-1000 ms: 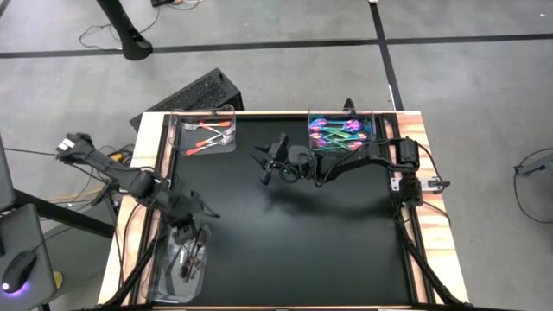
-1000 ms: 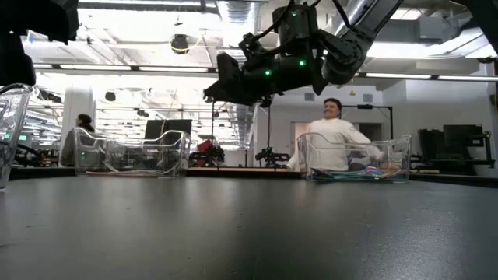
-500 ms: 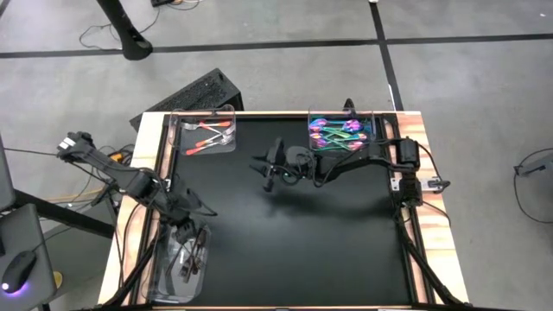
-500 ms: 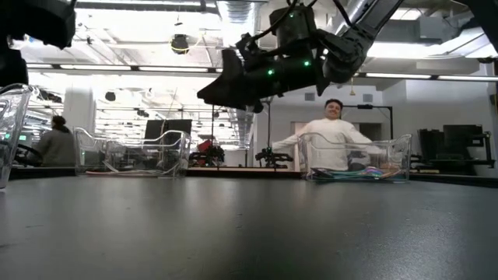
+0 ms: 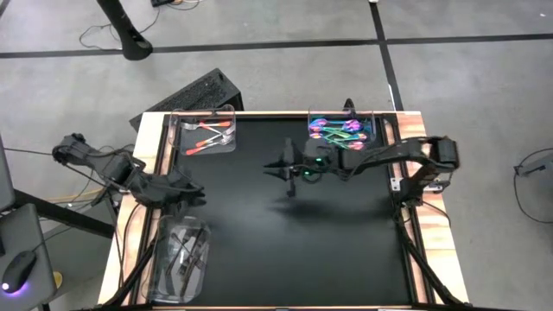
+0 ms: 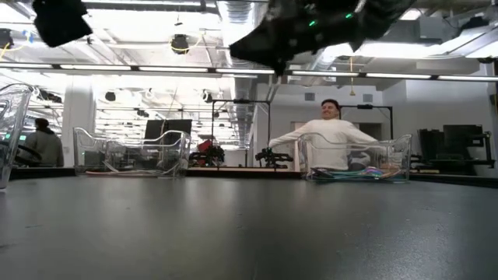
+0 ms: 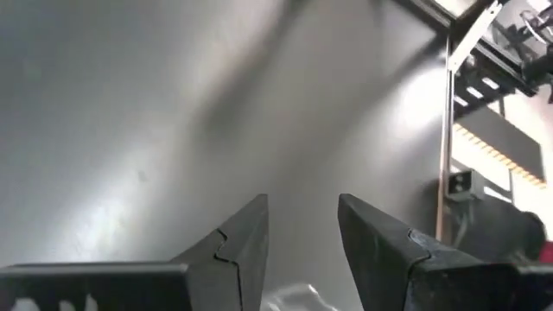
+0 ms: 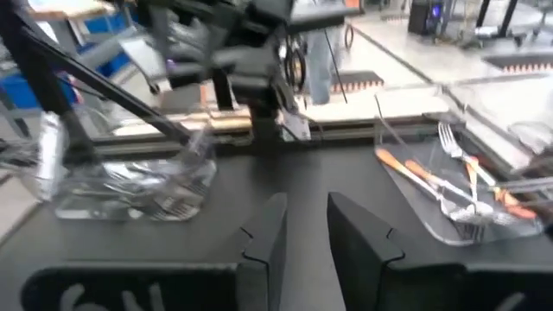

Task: Sort silverware by color (type)
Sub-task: Return to Home Position

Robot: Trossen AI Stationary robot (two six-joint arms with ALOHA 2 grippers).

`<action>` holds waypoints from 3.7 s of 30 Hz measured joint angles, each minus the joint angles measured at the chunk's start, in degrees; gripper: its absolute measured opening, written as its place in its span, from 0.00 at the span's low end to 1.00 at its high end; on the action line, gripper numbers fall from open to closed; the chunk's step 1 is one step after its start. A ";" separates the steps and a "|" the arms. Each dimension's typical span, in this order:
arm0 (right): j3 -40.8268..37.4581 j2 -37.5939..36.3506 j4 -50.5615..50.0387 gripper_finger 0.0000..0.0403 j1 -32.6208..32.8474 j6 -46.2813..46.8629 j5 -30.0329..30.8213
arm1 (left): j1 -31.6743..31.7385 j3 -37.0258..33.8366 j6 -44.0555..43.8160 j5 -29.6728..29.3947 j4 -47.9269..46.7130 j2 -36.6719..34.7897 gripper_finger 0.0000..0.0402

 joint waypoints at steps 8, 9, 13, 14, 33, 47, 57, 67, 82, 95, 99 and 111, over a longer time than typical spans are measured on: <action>-13.18 -13.84 2.59 0.23 -0.04 3.17 2.99 | 6.21 -0.81 19.27 -10.90 4.17 -0.37 0.32; -14.88 -15.50 3.85 0.23 -0.07 3.93 3.09 | 7.23 -1.95 23.09 -10.84 7.19 -0.35 0.32; -20.40 -22.57 4.25 0.21 0.11 6.63 3.08 | 12.95 -8.27 38.01 -2.04 26.42 0.13 0.32; -21.57 -24.19 4.04 0.20 0.24 7.26 3.08 | 14.68 -9.98 40.67 0.94 31.56 0.43 0.32; -25.87 -56.83 -21.22 0.07 0.72 2.96 6.00 | 35.65 -21.83 53.06 7.50 47.74 -18.69 0.32; -36.37 -62.95 -14.57 0.06 -2.97 1.09 18.57 | 35.69 -37.23 49.81 9.09 56.85 -33.97 0.32; -38.31 -66.44 -27.12 0.02 -5.21 15.84 12.24 | 35.69 -39.96 51.16 8.27 59.84 -34.20 0.32; -41.95 -80.77 -29.22 0.03 0.36 11.97 17.60 | 35.69 -41.79 51.62 7.95 60.25 -40.31 0.23; -48.07 -89.14 -26.48 0.03 0.90 12.90 12.60 | 35.76 -47.34 50.22 8.79 66.04 -40.29 0.01; -55.15 -89.29 -17.95 0.03 6.20 9.99 13.79 | 35.78 -47.39 51.49 8.22 58.75 -40.19 0.00; -56.76 -89.16 -18.11 0.03 6.97 10.33 14.37 | 35.78 -47.42 51.32 7.37 58.78 -40.20 0.00; -56.84 -90.78 -19.38 0.03 7.02 6.04 14.03 | 35.80 -47.50 50.90 8.79 54.80 -40.28 0.00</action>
